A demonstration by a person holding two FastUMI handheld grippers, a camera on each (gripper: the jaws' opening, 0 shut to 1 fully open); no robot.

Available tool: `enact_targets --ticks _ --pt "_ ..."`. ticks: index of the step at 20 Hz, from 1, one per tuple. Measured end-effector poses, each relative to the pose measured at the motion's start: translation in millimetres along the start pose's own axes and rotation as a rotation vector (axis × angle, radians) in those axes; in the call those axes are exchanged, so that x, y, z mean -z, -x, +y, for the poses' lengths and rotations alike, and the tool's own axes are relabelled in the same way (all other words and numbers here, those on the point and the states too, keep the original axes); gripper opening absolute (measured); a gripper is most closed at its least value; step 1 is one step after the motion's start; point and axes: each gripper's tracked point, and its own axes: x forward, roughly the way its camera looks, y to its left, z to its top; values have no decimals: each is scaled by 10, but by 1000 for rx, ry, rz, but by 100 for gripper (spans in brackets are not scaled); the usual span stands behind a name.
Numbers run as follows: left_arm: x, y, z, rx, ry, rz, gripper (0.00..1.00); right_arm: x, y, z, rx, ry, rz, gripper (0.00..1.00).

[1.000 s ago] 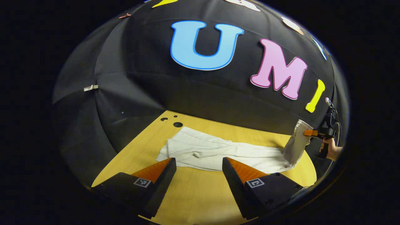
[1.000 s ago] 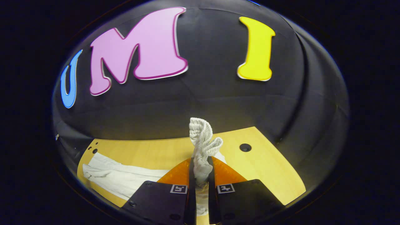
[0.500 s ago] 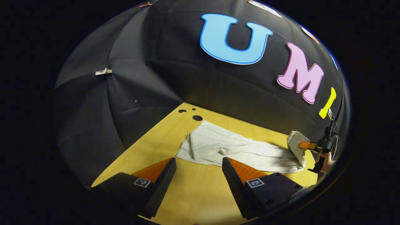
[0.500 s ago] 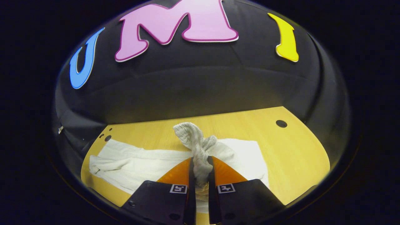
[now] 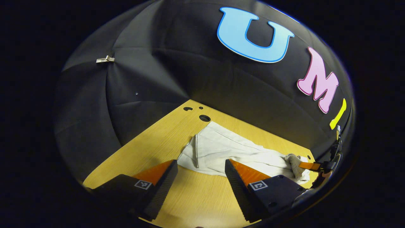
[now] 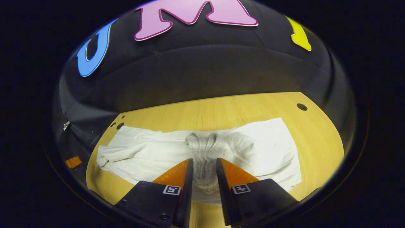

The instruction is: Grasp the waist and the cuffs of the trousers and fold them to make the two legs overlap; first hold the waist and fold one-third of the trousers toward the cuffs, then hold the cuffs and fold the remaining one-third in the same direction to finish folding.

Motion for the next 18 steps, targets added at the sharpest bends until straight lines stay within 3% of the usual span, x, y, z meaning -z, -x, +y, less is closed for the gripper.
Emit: enact_targets --ticks 1,2,3,4,6,7,8,9,18 --pt "-19 -70 7 -4 -8 -1 95 52 8 61 -15 8 16 49" --pt "-44 -143 18 -11 -15 0 95 122 70 85 -20 22 35 69" --pt "-49 -233 24 -19 -23 0 95 208 128 118 -31 34 49 77" --pt "-70 -335 27 -22 -30 1 96 288 234 130 -29 45 55 74" --pt "-70 -544 27 -27 -48 13 91 361 417 117 -35 34 58 89" --pt "-67 -656 17 -30 -62 17 95 402 521 75 -30 20 61 95" --pt "-64 -768 24 -36 -80 21 91 442 624 19 -26 7 64 99" --pt "-36 -868 38 -42 -99 32 95 471 743 -52 -21 1 66 99" --pt "266 -1348 126 -43 -233 151 96 689 1626 -824 103 106 71 99"
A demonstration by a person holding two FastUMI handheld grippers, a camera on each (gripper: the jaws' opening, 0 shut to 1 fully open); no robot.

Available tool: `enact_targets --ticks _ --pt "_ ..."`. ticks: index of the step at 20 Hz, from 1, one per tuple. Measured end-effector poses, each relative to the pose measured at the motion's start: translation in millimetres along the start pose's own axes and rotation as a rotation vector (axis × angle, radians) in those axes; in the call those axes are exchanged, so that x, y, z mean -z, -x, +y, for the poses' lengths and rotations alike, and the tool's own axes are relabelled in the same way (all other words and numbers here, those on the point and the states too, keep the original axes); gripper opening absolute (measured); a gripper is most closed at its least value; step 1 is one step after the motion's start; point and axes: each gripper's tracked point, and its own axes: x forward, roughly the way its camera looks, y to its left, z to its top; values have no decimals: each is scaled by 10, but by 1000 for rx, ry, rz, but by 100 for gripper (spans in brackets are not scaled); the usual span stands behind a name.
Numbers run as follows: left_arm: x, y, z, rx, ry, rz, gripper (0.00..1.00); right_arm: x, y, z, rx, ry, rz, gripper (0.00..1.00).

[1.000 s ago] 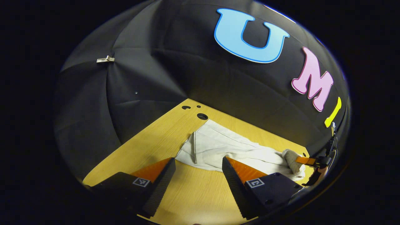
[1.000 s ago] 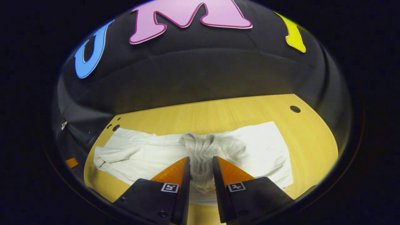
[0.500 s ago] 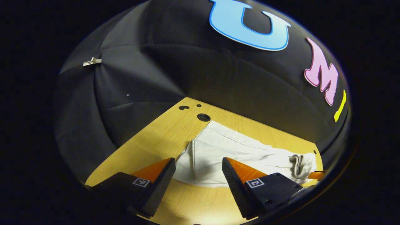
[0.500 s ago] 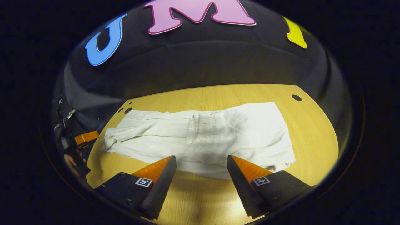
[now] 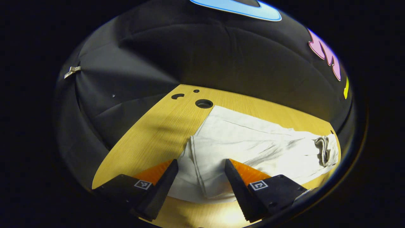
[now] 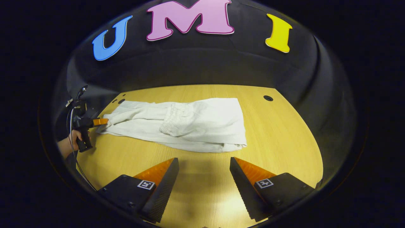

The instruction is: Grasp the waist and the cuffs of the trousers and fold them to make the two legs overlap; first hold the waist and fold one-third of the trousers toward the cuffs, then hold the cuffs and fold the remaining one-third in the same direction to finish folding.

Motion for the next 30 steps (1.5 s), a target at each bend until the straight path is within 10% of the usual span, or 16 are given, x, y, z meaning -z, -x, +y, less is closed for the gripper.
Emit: enact_targets --ticks 6,20,30 --pt "64 -30 -52 -12 -103 60 96 322 197 0 14 -109 47 99" --pt "100 1 -311 14 -127 82 13 258 687 -282 92 -117 -24 99" --pt "-425 402 -647 74 79 -34 6 414 875 -709 152 -223 -35 99"
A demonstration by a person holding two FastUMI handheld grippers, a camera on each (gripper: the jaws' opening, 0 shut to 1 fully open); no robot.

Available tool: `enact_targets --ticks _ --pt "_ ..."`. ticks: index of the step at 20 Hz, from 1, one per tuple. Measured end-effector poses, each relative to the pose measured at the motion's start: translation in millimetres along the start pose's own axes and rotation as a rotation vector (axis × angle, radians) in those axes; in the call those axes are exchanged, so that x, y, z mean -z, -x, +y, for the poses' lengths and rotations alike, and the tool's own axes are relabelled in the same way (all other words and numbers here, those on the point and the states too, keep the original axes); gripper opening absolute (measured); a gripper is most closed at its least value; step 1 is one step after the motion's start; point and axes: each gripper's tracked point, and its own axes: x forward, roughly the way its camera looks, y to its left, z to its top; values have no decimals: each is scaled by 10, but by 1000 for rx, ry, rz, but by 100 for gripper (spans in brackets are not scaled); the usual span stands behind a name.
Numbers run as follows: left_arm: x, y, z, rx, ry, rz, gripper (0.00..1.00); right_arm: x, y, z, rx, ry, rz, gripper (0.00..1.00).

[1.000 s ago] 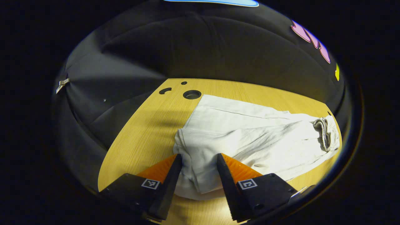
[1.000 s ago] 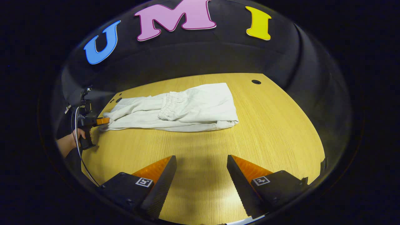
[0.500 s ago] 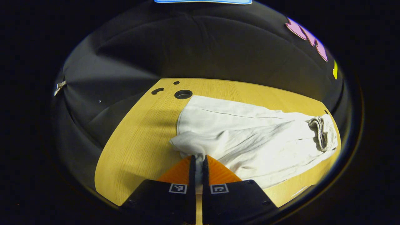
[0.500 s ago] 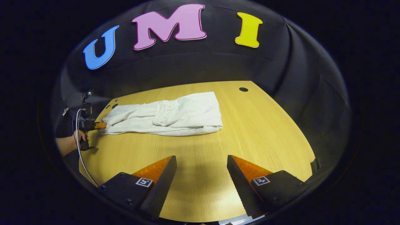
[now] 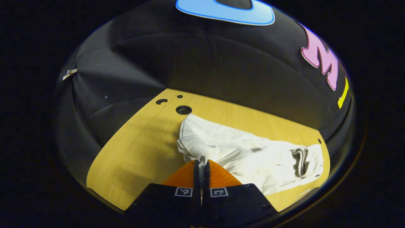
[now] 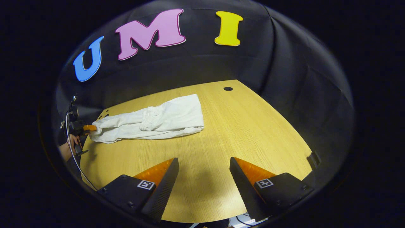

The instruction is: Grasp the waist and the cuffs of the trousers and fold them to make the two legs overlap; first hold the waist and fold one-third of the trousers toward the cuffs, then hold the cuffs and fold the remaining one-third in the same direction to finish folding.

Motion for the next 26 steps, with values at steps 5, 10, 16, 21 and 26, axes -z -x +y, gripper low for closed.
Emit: enact_targets --ticks 5,10,16,21,26 --pt "-402 301 -561 48 -34 -73 6 -82 -63 -109 -42 48 -12 99" --pt "-769 658 -1432 124 -47 -139 5 -244 -233 -275 -94 24 -10 99" --pt "-1031 1019 -2571 199 -98 -211 6 -509 -361 -607 -157 71 -42 99" --pt "-1064 1287 -3595 285 -97 -254 6 -608 -457 -938 -211 96 -45 99" --pt "-748 1396 -4462 349 -140 -243 6 -678 -524 -1255 -240 118 -45 99"
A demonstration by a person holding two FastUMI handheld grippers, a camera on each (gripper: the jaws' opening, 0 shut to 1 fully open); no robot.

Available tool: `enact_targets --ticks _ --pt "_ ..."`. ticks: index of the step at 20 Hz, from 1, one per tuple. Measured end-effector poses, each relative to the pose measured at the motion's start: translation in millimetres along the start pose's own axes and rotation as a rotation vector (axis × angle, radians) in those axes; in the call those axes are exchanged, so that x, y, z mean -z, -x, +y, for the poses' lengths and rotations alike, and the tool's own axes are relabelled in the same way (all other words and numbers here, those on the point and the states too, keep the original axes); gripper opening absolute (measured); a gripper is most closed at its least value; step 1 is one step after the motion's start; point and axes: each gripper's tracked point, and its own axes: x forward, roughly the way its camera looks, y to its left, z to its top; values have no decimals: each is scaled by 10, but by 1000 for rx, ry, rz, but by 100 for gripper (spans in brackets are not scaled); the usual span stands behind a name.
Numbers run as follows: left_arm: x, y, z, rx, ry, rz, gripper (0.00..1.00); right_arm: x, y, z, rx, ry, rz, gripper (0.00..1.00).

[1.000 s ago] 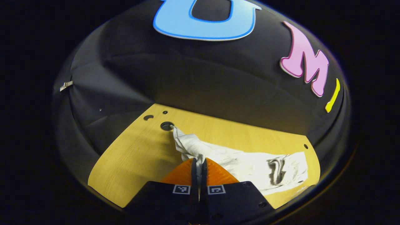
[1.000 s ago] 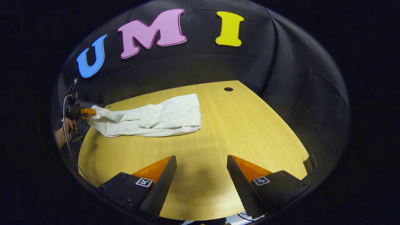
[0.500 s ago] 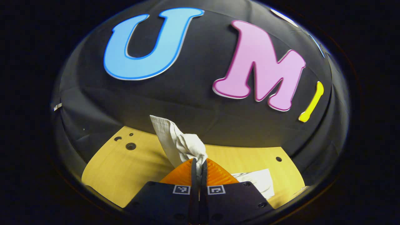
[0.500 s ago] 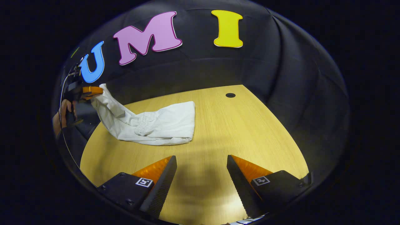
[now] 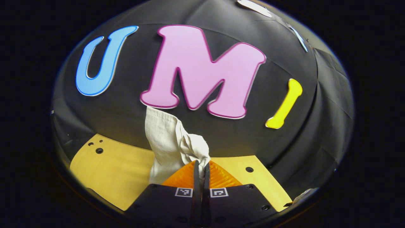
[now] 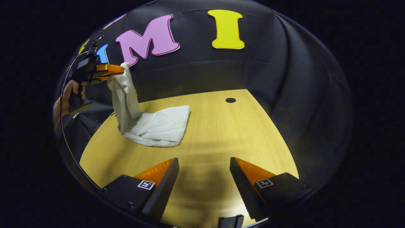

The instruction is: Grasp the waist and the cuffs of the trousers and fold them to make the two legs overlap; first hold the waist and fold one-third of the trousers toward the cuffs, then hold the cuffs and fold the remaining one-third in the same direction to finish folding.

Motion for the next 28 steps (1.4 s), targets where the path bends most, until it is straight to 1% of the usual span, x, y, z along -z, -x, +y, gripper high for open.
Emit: enact_targets --ticks 1,2,4,7,8,9,10,12,13,14,16,17,18,19,20,21,24,28 --pt "64 -43 -142 11 -4 7 8 -4 14 -36 -6 -1 0 99" --pt "129 -80 -272 22 -14 13 5 8 28 -78 -9 -4 0 99" --pt "301 -161 -486 32 -43 43 6 17 37 -138 -13 -10 -2 99" --pt "650 -256 -680 33 -74 100 7 36 58 -185 -15 -19 2 99" --pt "765 -277 -740 37 -75 121 10 36 66 -181 -18 -19 -1 99" --pt "900 -288 -790 40 -74 145 11 35 72 -183 -17 -16 -2 99" --pt "1019 -281 -812 39 -70 170 14 52 82 -194 -15 -11 -1 99" --pt "1281 -293 -852 41 -35 225 19 78 130 -208 -9 -8 -3 99" --pt "1396 -295 -879 49 -14 244 19 95 158 -206 -7 -5 -6 99" --pt "1448 -257 -907 61 12 258 46 101 176 -205 -4 -1 -8 99" --pt "1500 -174 -917 81 54 262 59 115 224 -197 5 0 -14 99" --pt "1501 -118 -868 80 68 259 66 122 241 -187 10 -1 -16 99" --pt "1486 -61 -822 77 75 255 76 128 260 -173 14 -3 -18 99" --pt "1466 -3 -754 68 78 248 76 141 289 -160 19 -4 -21 99" --pt "1429 81 -682 62 78 237 93 141 304 -134 22 -1 -27 99" --pt "1379 171 -587 50 70 221 95 131 332 -108 26 4 -33 99" --pt "1223 501 -224 -14 4 162 96 81 399 0 39 22 -46 99" --pt "959 1122 177 -79 -60 63 96 -95 608 214 53 19 -98 99"
